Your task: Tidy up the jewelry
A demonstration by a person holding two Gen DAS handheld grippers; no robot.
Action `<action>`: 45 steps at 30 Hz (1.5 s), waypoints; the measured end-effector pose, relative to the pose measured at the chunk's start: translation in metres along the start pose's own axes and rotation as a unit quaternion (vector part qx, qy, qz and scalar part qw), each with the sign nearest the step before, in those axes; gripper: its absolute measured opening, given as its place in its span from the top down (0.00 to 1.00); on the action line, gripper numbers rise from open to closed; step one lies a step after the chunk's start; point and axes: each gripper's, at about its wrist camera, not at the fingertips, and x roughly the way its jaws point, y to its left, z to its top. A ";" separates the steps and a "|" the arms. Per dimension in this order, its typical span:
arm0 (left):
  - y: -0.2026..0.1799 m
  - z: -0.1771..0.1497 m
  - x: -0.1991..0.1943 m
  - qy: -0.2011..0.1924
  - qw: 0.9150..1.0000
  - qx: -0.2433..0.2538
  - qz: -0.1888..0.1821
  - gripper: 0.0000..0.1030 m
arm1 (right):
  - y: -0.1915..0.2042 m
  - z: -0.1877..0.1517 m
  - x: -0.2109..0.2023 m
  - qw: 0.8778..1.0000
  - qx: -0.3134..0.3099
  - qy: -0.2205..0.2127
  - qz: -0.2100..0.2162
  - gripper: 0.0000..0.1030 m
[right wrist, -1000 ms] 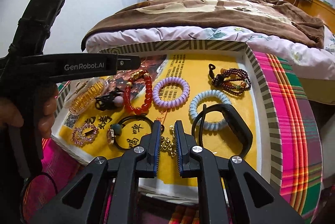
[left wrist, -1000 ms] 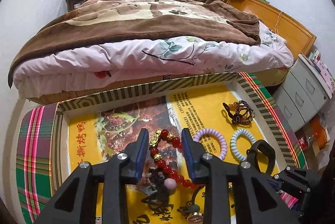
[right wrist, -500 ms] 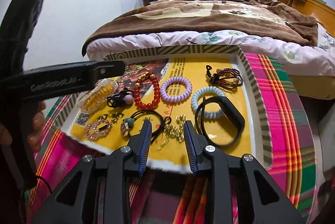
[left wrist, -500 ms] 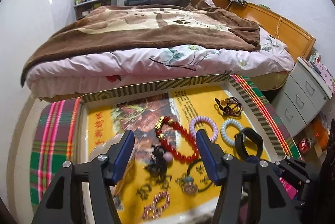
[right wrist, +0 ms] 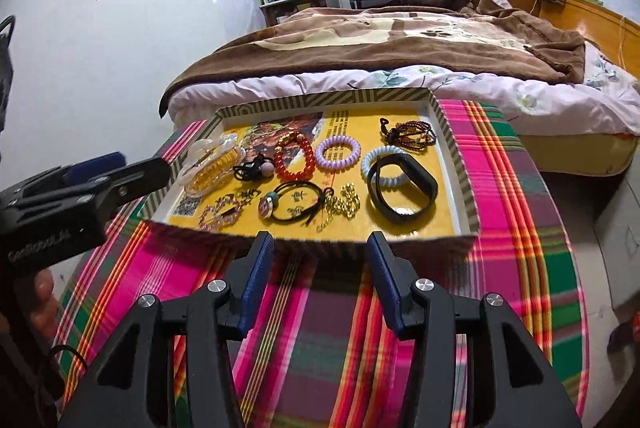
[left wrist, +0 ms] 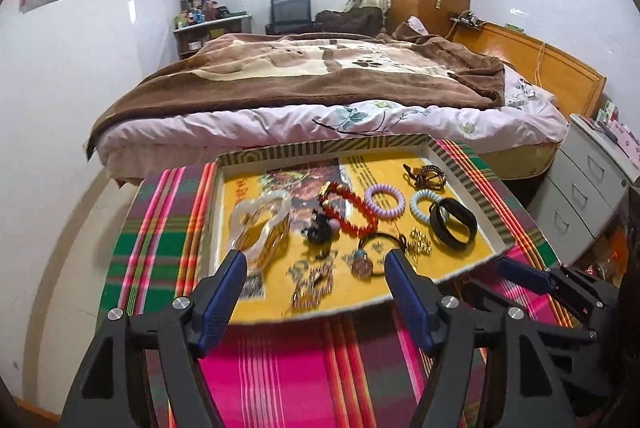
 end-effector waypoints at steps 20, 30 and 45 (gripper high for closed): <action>0.006 -0.074 -0.034 0.019 0.998 -0.043 0.041 0.24 | 0.008 -0.034 -0.026 0.999 0.002 0.005 -0.049 0.52; 0.009 -0.086 -0.034 0.019 0.996 -0.052 0.063 0.24 | 0.018 -0.042 -0.029 0.998 -0.010 0.006 -0.054 0.52; 0.012 -0.090 -0.032 0.026 0.995 -0.065 0.069 0.24 | 0.018 -0.043 -0.030 0.998 -0.006 0.009 -0.055 0.52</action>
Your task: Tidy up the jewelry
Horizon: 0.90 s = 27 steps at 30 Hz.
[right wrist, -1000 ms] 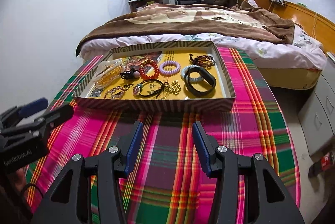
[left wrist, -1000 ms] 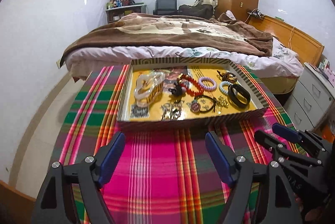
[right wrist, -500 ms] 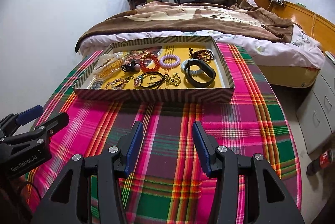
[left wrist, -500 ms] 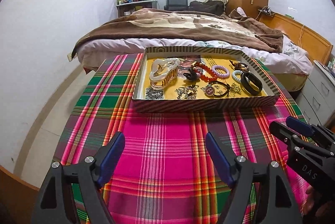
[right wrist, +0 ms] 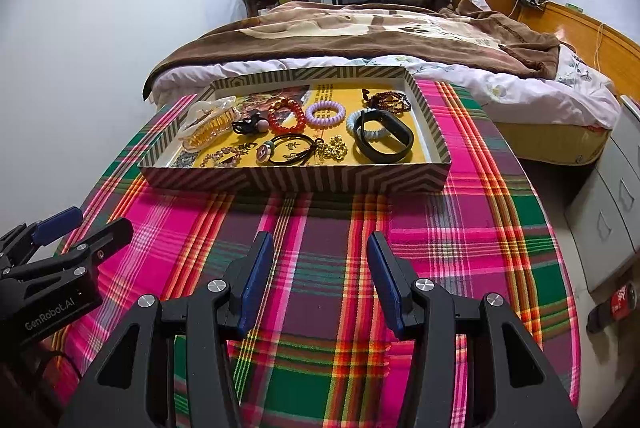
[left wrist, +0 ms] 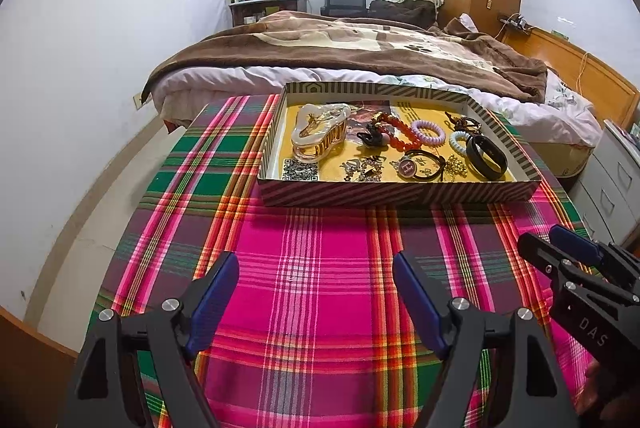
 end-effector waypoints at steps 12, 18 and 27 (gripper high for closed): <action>0.001 -0.003 0.000 0.005 1.000 -0.009 0.008 0.24 | 0.003 -0.001 0.000 1.000 -0.002 -0.001 -0.003 0.52; 0.000 -0.003 -0.001 0.004 1.000 -0.007 0.013 0.24 | 0.004 -0.002 -0.001 1.000 -0.003 -0.002 -0.001 0.52; 0.000 -0.004 -0.002 0.002 1.000 -0.009 0.003 0.24 | 0.004 -0.002 -0.002 1.000 -0.003 -0.001 -0.001 0.52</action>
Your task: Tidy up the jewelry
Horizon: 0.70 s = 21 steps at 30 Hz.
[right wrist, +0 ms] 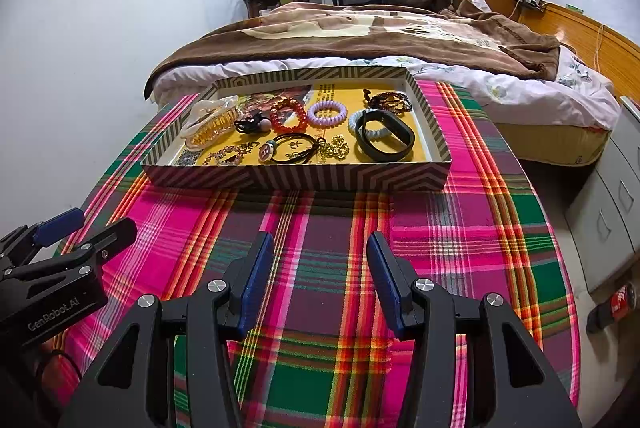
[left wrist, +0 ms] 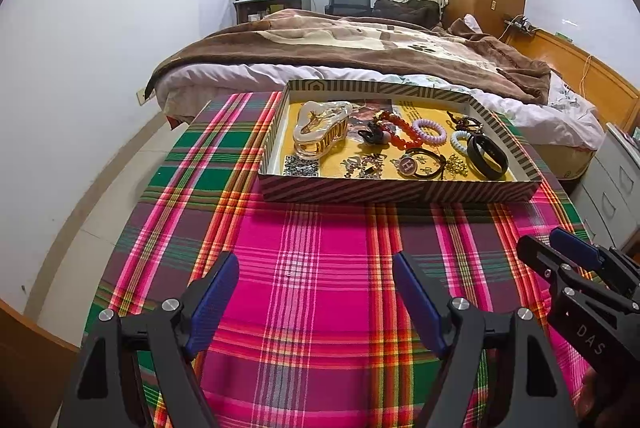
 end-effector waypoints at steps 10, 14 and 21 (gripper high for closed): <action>-0.002 0.001 -0.001 0.002 1.000 0.003 0.004 0.24 | 0.000 0.000 0.000 1.000 0.001 0.000 0.000 0.52; -0.002 0.001 -0.001 0.001 1.000 0.003 0.006 0.24 | 0.000 -0.001 0.000 1.000 0.001 0.000 0.000 0.52; -0.002 0.000 -0.001 -0.003 1.000 0.001 0.009 0.24 | -0.001 -0.002 0.000 1.000 0.002 0.001 0.000 0.52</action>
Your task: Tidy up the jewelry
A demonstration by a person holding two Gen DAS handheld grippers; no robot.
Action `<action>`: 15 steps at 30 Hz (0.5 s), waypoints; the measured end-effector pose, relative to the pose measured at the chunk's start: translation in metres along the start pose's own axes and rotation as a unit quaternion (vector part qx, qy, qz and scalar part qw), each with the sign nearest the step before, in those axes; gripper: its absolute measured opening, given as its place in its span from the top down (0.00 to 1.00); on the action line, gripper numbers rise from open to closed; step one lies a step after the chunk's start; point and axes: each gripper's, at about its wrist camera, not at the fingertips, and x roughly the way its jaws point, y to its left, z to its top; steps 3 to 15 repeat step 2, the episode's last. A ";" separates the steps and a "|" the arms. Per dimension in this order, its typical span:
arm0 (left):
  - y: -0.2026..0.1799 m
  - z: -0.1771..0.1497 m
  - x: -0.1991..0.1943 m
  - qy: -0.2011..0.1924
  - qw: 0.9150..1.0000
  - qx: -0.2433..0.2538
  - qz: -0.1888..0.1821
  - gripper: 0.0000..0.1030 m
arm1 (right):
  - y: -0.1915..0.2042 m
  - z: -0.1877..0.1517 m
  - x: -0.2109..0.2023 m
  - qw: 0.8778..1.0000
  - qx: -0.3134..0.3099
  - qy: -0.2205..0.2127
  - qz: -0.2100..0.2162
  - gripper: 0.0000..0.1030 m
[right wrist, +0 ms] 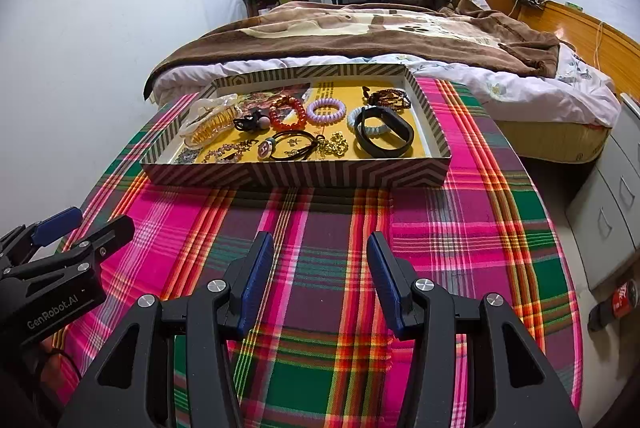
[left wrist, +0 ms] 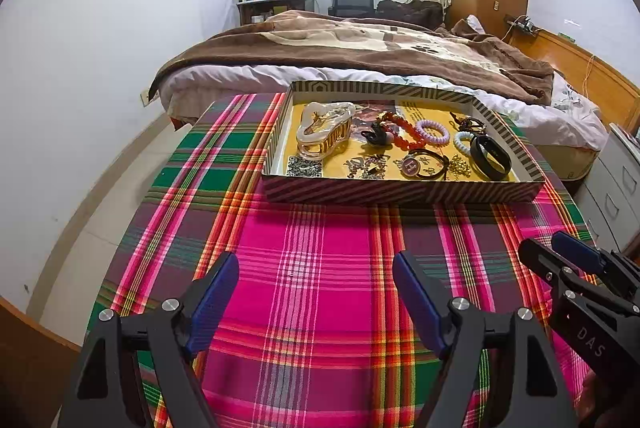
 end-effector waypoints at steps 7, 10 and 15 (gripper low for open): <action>0.000 0.000 0.000 0.001 1.000 0.000 -0.001 0.24 | 0.000 0.000 0.000 1.000 0.000 0.000 0.000 0.52; 0.000 0.000 0.000 0.001 1.000 0.000 -0.001 0.24 | 0.000 0.000 0.000 1.000 0.000 0.000 0.000 0.52; 0.000 0.000 0.000 0.001 1.000 0.000 -0.001 0.24 | 0.000 0.000 0.000 1.000 0.000 0.000 0.000 0.52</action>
